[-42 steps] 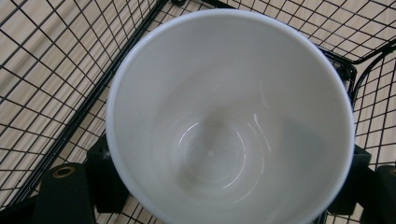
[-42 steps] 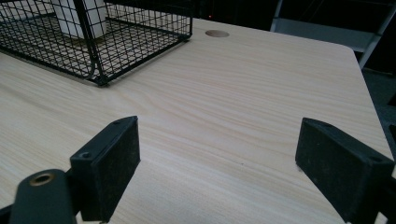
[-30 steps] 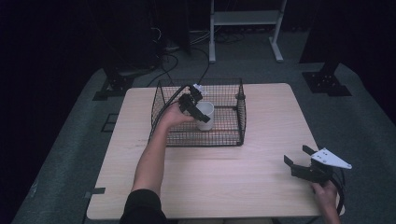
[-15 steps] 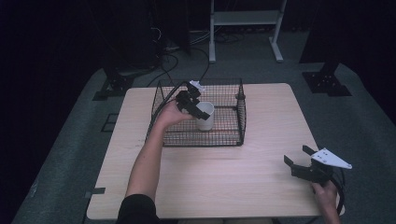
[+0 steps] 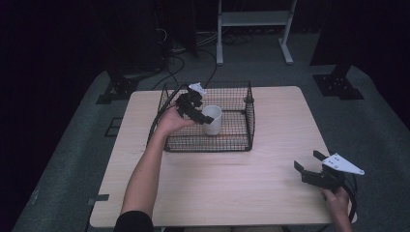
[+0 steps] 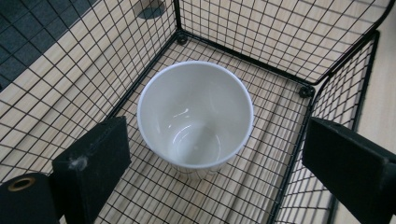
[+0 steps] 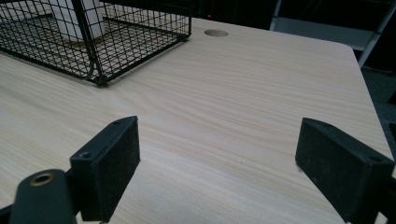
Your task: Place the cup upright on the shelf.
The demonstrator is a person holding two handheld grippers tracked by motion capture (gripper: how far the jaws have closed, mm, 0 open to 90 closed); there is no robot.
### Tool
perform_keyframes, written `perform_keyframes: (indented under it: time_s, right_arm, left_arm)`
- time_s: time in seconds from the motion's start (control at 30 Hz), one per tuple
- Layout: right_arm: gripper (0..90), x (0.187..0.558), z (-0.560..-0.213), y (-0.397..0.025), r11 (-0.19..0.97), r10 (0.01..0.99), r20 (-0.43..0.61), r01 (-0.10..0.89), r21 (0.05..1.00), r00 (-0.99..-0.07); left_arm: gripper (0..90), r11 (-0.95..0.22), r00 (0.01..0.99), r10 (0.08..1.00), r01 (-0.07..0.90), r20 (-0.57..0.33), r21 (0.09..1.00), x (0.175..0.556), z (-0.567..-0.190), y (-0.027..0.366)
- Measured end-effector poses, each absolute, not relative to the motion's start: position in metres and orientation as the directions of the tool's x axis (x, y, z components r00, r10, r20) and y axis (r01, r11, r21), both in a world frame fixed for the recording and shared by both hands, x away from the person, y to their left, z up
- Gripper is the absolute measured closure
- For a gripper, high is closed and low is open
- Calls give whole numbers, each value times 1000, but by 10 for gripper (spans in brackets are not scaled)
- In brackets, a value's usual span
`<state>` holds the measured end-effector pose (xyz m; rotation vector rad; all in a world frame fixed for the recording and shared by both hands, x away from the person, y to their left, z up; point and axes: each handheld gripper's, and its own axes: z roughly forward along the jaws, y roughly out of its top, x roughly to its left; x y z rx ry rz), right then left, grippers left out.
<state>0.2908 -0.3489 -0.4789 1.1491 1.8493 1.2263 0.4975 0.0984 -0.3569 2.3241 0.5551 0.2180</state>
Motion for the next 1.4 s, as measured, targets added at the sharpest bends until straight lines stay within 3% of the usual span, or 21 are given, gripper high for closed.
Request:
perform_keyframes:
  time_s: [0.9, 1.4]
  right_arm:
    - [130, 291, -479, -349, 189, 907, -40, 319, 929, -420]
    - [131, 291, -479, -349, 190, 907, -41, 320, 928, -419]
  left_arm:
    - [71, -648, 909, 409, 223, 86, 728, 444, -330, 104]
    - [71, -629, 909, 409, 212, 86, 748, 419, -333, 110]
